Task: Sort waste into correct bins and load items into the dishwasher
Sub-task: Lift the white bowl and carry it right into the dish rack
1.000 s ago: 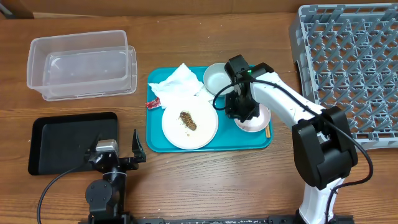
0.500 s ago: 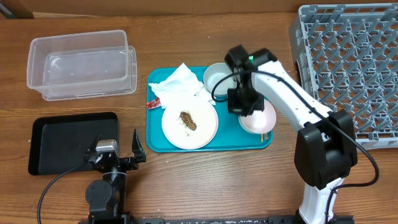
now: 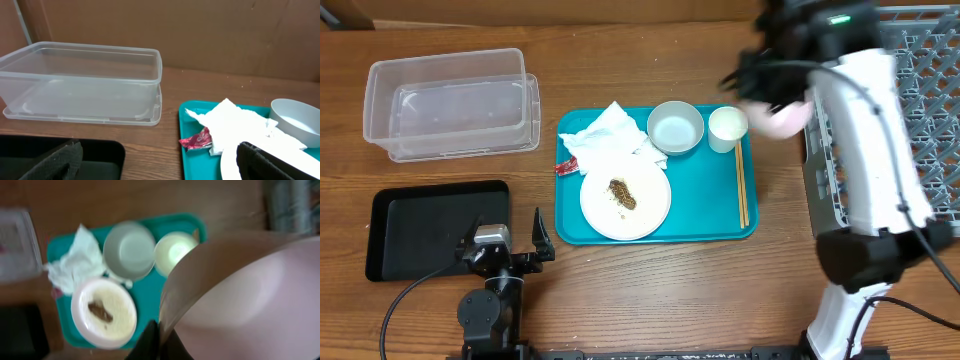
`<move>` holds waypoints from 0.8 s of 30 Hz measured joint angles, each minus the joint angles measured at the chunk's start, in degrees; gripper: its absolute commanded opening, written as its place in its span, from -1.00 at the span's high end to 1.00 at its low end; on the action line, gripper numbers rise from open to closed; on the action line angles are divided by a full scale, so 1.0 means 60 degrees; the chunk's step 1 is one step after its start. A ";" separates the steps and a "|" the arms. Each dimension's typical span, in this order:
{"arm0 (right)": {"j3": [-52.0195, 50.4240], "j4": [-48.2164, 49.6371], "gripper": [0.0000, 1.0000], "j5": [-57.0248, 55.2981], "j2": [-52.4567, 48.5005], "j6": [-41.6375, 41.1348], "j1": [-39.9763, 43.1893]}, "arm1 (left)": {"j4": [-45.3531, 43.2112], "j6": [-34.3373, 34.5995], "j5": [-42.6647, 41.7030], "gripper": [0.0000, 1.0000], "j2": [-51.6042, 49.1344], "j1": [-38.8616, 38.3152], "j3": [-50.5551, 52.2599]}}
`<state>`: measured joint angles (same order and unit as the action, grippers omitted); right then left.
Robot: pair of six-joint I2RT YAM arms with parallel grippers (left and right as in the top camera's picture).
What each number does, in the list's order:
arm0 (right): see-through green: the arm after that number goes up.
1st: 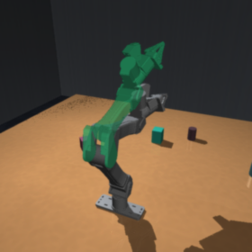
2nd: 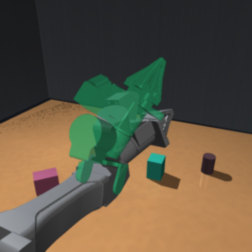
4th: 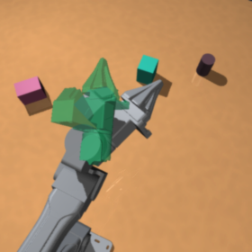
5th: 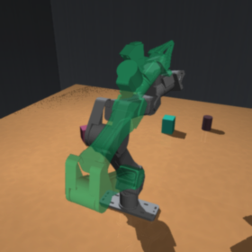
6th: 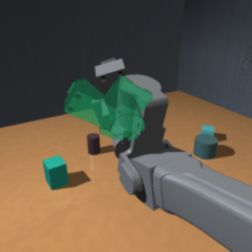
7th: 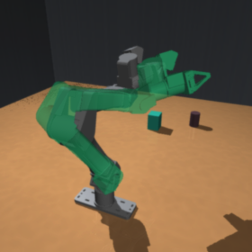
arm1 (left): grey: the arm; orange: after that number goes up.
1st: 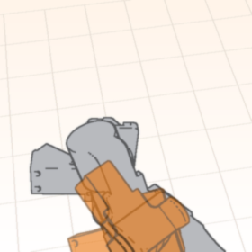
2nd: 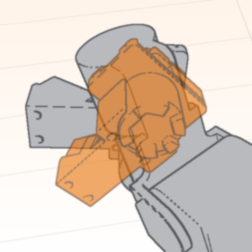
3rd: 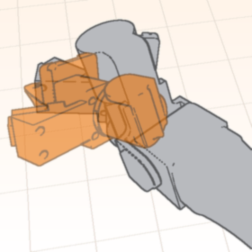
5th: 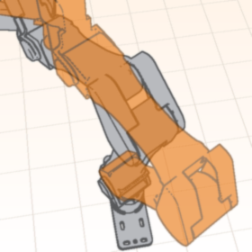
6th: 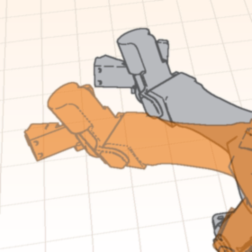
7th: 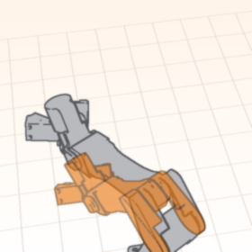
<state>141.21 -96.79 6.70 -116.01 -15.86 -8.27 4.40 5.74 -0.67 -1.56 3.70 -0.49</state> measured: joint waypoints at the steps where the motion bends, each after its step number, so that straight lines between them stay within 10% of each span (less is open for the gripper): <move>1: 0.0280 0.0055 0.93 0.0124 0.0000 0.0091 0.0627 | 0.0000 0.0000 0.0000 -0.99 0.0000 0.0000 0.0000; 14: 0.0546 0.4051 0.92 0.3858 -0.0255 0.0393 0.8229 | 0.0004 0.0000 0.0000 -1.00 0.0000 0.0000 0.0000; 24: -0.0197 0.6572 0.92 0.6590 -0.1912 0.0743 0.9712 | 0.0004 0.0000 0.0000 -1.00 0.0000 0.0000 0.0000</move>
<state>140.03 -57.36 46.24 -127.48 -11.40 50.00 4.43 5.74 -0.67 -1.56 3.70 -0.49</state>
